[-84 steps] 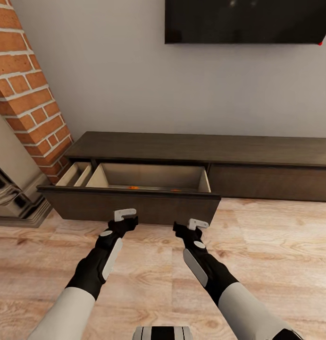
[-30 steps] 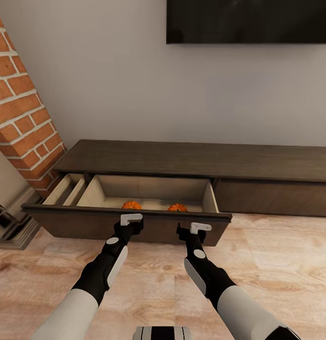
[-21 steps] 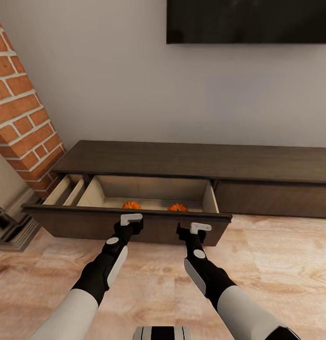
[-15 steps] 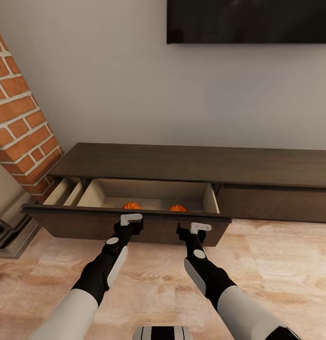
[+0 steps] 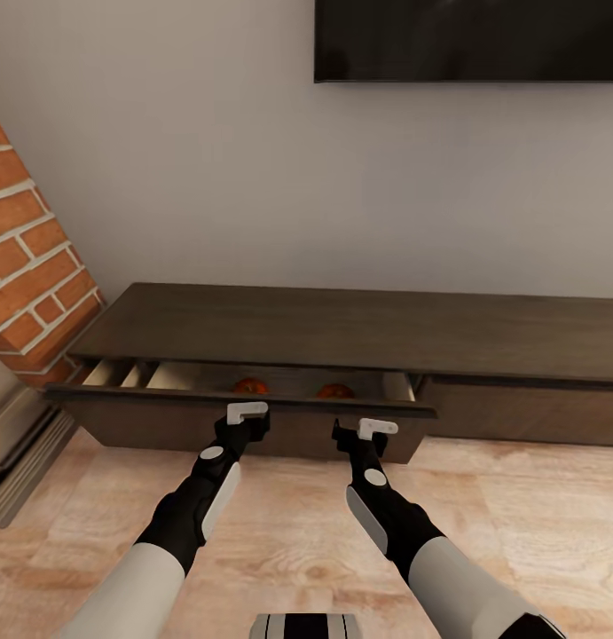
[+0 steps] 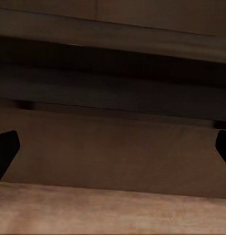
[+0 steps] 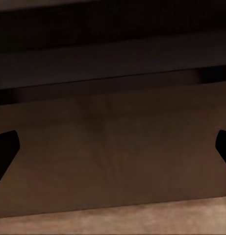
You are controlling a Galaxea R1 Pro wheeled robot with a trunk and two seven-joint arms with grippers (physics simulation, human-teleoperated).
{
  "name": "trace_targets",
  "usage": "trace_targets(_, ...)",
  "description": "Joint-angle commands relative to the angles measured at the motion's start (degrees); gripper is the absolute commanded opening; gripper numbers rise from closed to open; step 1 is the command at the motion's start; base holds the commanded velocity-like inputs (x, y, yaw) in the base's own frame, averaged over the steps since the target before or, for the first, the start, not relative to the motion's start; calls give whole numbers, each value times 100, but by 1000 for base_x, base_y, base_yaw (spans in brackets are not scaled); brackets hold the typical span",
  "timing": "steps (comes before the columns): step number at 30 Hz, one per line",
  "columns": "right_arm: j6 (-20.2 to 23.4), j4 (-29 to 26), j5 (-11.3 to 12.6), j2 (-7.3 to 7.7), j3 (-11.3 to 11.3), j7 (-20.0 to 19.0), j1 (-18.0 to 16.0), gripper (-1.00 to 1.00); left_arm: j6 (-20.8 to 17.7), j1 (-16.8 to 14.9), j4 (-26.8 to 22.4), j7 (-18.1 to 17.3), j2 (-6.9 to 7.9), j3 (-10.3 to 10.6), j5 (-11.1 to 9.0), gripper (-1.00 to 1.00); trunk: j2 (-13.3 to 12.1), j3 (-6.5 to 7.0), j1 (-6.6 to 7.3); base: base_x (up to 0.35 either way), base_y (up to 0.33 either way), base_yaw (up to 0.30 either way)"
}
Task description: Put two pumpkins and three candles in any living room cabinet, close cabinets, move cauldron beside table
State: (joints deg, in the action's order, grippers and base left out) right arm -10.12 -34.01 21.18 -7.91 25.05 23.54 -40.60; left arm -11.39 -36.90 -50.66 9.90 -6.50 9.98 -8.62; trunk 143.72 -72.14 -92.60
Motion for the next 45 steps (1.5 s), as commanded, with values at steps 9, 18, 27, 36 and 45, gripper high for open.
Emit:
trace_targets(9, 1, 0, 0, 0, 0, -1, 0, 100, 13, -2, -5, 3, 8, -4, 33, 100, 0, 1, 0, 318, 0, 0)
trace_targets(18, 1, 0, 0, -6, 0, -1, 0, 100, 13, -2, -5, 3, 8, -7, 41, 100, 0, 1, 0, 81, 2, 0)
trace_targets(27, 1, 0, 0, -9, 0, -1, 0, 100, 13, -2, -5, 3, 8, -6, 36, 100, 0, 1, 0, 145, 7, 0)
trace_targets(36, 169, -3, 41, 7, -5, -6, 0, 100, -68, -2, -5, 20, 0, -18, 19, 100, 0, 1, 0, -214, -15, 0)
trace_targets(45, 2310, -119, 574, 40, -707, -33, 3, 100, -1628, 20, 210, -4, 72, -77, -35, 100, 0, 1, 0, -76, -84, 0)
